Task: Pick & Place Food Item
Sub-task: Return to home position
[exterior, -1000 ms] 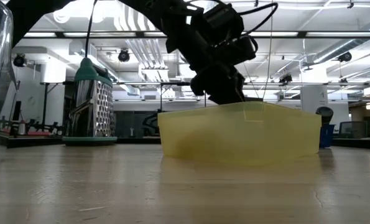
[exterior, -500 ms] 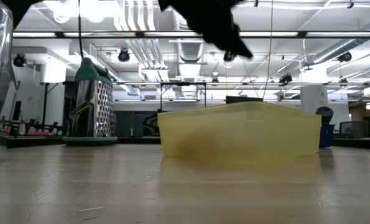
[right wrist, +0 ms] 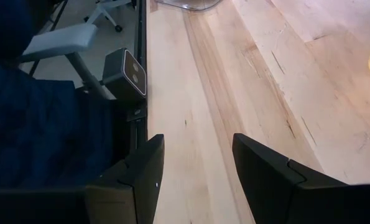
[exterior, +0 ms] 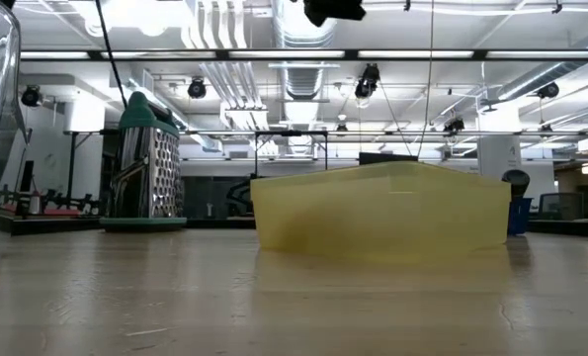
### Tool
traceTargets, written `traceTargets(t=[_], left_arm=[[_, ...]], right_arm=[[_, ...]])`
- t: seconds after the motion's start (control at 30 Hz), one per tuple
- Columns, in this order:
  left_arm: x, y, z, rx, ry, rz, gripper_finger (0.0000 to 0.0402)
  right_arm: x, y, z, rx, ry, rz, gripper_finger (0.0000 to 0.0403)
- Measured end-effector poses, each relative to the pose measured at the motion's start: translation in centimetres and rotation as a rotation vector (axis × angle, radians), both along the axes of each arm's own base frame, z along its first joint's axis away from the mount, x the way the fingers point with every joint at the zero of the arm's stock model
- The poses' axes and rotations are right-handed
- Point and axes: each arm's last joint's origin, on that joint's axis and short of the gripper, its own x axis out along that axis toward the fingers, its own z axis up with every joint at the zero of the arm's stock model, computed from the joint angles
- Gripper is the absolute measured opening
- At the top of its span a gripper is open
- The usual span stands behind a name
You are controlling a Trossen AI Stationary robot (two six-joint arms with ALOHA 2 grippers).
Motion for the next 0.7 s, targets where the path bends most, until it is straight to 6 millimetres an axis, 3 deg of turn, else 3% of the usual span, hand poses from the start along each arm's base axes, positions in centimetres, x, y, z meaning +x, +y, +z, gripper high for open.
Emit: traceTargets(t=[0.4, 0.7], left_arm=[[-2.4, -1.7, 2.3, 0.019, -0.03, 0.107, 0.0151], [-4.7, -4.6, 0.7, 0.14, -0.064, 0.271, 0.0151]], right_arm=[[0.0, 0.0, 0.0, 0.0, 0.0, 0.0, 0.0187], [0.0, 0.0, 0.0, 0.0, 0.0, 0.0, 0.0187]])
